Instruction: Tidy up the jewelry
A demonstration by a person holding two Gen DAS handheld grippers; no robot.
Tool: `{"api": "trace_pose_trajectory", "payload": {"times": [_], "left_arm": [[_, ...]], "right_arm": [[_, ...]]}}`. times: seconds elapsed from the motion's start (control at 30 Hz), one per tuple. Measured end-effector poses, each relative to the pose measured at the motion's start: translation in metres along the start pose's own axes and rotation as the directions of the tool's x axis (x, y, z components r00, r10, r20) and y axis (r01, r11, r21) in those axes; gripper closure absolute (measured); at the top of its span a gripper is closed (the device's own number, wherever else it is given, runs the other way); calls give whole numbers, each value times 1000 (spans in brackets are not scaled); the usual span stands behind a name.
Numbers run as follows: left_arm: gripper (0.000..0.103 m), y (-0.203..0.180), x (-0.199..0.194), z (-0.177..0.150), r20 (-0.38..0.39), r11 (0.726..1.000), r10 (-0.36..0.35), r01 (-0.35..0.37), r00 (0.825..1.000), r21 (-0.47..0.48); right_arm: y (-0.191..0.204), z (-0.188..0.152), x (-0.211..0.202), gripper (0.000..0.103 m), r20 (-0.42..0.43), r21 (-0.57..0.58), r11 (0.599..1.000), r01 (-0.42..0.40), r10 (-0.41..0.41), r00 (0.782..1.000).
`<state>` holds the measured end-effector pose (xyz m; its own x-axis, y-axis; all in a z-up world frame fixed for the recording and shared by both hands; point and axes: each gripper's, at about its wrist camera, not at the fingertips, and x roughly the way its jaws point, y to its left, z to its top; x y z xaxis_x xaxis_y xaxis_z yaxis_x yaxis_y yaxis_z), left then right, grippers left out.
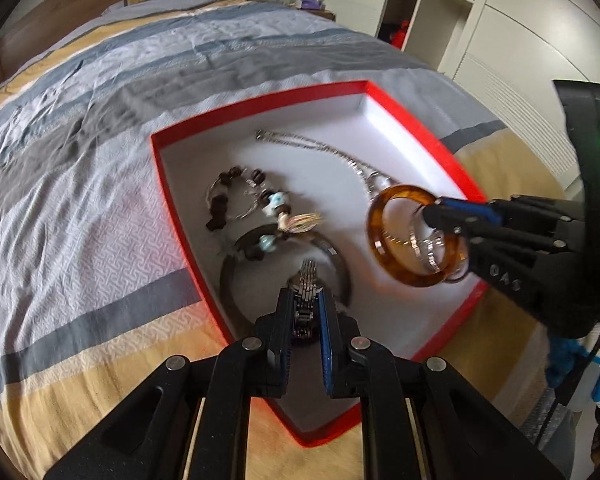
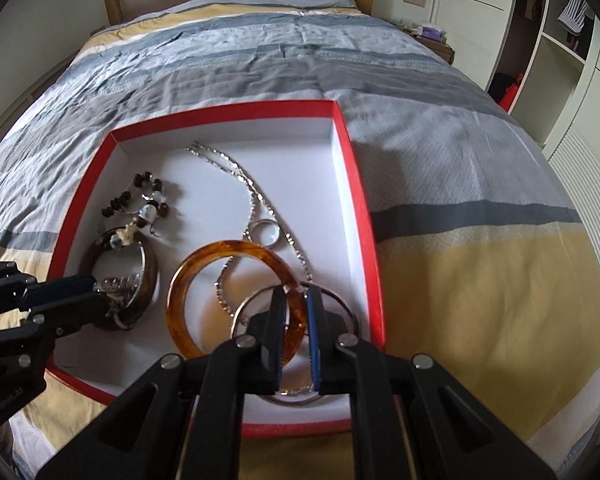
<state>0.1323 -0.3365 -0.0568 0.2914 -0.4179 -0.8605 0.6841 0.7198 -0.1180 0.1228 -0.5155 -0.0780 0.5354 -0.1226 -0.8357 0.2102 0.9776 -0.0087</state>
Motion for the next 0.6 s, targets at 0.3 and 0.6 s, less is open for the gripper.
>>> {"api": "trace_pose_trajectory", "payload": {"times": [0.3, 0.6], "left_arm": [[49, -4, -18, 2, 48, 1000, -27, 27, 998, -7], [44, 8, -61, -8, 92, 1000, 12, -10, 996, -30]], "right_arm": [[0, 4, -3, 89, -9, 13, 1000, 14, -14, 1000], [-1, 9, -48, 83, 52, 41, 998, 47, -49, 997]]}}
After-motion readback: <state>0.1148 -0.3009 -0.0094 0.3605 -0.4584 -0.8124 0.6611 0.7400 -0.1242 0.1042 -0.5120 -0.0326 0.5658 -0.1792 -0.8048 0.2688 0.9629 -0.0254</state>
